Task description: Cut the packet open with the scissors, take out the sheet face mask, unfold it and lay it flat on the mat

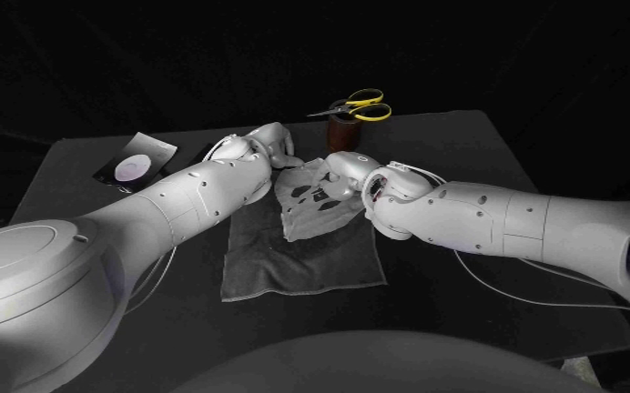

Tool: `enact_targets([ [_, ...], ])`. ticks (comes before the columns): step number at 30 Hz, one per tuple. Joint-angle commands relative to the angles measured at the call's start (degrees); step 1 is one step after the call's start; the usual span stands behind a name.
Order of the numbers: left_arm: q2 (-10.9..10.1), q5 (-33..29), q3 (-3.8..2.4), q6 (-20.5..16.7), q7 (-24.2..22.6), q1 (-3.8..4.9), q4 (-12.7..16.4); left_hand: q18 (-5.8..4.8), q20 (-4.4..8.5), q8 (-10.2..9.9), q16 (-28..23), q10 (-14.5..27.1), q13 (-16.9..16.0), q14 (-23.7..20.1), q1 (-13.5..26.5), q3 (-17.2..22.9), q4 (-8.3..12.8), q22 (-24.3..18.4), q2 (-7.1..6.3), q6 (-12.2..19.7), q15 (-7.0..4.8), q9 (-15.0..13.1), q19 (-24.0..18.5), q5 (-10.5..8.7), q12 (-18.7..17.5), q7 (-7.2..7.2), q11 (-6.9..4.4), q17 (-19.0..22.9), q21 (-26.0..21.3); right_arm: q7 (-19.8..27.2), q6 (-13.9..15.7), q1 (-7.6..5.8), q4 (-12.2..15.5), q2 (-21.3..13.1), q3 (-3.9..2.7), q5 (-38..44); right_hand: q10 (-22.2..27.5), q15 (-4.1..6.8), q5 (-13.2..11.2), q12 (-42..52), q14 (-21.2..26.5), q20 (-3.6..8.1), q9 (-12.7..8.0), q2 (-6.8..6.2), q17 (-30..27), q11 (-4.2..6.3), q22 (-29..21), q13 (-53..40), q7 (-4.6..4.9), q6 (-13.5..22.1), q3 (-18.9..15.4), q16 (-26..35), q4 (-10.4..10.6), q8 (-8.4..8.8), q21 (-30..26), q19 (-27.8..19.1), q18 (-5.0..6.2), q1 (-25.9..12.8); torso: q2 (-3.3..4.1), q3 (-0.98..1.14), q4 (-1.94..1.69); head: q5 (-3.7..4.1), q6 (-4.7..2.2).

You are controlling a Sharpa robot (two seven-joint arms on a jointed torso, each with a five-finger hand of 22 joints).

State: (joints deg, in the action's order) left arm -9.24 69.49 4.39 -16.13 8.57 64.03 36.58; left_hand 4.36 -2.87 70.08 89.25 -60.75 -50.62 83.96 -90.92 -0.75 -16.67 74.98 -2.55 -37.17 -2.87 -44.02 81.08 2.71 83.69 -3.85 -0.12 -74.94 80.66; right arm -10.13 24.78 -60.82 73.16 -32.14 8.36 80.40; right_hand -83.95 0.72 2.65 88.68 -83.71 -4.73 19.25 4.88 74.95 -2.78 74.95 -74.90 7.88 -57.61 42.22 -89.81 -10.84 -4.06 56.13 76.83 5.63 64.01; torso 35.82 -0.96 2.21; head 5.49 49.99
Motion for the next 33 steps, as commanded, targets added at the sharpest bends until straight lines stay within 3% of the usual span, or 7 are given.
enact_targets([
  [1,-0.1,0.09,0.07,-1.75,1.54,-0.13,-0.65,-0.88,0.16,-0.25,0.25,-0.52,0.05,4.84,0.03,0.34,0.04,3.63,0.6,-0.12,-0.35,0.05,0.34,0.12,0.08,0.38,0.0,-12.09,0.13,-0.9,-1.47,0.15,-0.05,-0.09,0.11,0.83,-5.75,-0.05,0.1,0.23,-6.29,0.03,0.09,-0.12,15.05,-0.45,6.22,-14.35,0.35,-0.21,0.32,-0.19,0.0,-0.23,-0.19,-0.53,0.99,-0.24,-0.06,-0.01,-0.01,0.11,0.01],
  [14,-0.04,-0.85,0.02,-4.07,1.28,-0.13,-1.83,-0.92,0.33,-1.12,0.3,-0.9,-0.17,4.99,0.25,2.16,0.08,3.76,1.99,-0.45,-0.51,0.31,0.48,0.13,-0.12,0.58,-0.19,-12.43,0.25,-1.02,-1.57,0.15,-0.05,-0.13,0.11,1.0,-5.75,-0.05,0.1,0.23,-6.29,0.03,0.09,-0.12,15.05,-0.45,6.22,-14.35,0.35,-0.21,0.32,-0.19,0.0,-0.23,-0.19,-0.53,0.99,-0.24,-0.03,-0.02,-0.04,0.31,0.01],
  [20,-0.68,-3.61,-0.12,-5.07,-0.81,-0.11,-0.45,-0.9,0.39,-1.44,0.28,-0.88,-0.08,4.96,0.84,2.72,-0.12,3.66,2.25,-0.54,-0.55,0.38,0.42,0.11,-0.23,0.57,-0.19,-12.34,0.17,-1.06,-1.58,0.15,-0.05,-0.24,0.11,1.07,-5.75,-0.08,0.11,0.22,-6.29,0.03,0.1,-0.2,15.05,-0.48,6.18,-14.34,0.37,-0.33,0.45,-0.19,0.04,-0.3,-0.3,-0.6,1.02,-0.23,-0.07,-0.08,-0.16,0.42,-0.06],
  [26,-1.9,-6.45,-0.34,-3.47,-1.92,-0.1,2.66,-0.79,0.25,-1.47,0.15,-0.26,0.79,4.72,7.72,0.48,-0.18,3.26,0.44,-0.79,-0.33,-0.07,0.11,0.07,-0.47,0.33,0.05,-11.75,-0.19,-1.05,-1.74,0.16,-0.01,-0.36,0.11,1.09,-5.75,-0.08,0.11,0.22,-6.29,0.03,0.1,-0.2,15.05,-0.48,6.18,-14.34,0.37,-0.33,0.45,-0.19,0.04,-0.3,-0.3,-0.6,1.02,-0.23,-0.05,-0.08,-0.14,0.51,-0.09],
  [28,-2.36,-6.97,-0.37,-2.2,-1.92,-0.1,3.78,-0.72,0.17,-1.2,0.09,0.12,1.23,4.61,10.8,-1.6,-0.14,3.03,-1.62,-0.72,-0.25,-0.49,-0.08,0.06,-0.54,0.24,0.15,-11.49,-0.39,-1.04,-1.77,0.16,0.0,-0.42,0.12,1.09,-5.75,-0.08,0.11,0.22,-6.29,0.03,0.1,-0.2,15.05,-0.48,6.18,-14.34,0.37,-0.33,0.45,-0.19,0.04,-0.3,-0.3,-0.6,1.02,-0.23,-0.05,-0.09,-0.16,0.54,-0.09],
  [33,-2.89,-6.36,-0.39,-0.25,-1.78,-0.15,5.19,-0.6,0.07,-0.72,-0.02,0.88,1.75,4.38,10.43,-4.09,0.17,2.64,-4.4,-0.33,-0.21,-1.17,-0.44,0.06,-0.63,0.24,0.18,-11.01,-0.76,-1.03,-1.87,0.17,-0.01,-0.47,0.12,1.1,-5.75,-0.08,0.11,0.22,-6.29,0.03,0.1,-0.2,15.05,-0.48,6.18,-14.34,0.37,-0.33,0.45,-0.19,0.04,-0.3,-0.3,-0.6,1.02,-0.23,-0.03,-0.1,-0.15,0.43,-0.14],
])
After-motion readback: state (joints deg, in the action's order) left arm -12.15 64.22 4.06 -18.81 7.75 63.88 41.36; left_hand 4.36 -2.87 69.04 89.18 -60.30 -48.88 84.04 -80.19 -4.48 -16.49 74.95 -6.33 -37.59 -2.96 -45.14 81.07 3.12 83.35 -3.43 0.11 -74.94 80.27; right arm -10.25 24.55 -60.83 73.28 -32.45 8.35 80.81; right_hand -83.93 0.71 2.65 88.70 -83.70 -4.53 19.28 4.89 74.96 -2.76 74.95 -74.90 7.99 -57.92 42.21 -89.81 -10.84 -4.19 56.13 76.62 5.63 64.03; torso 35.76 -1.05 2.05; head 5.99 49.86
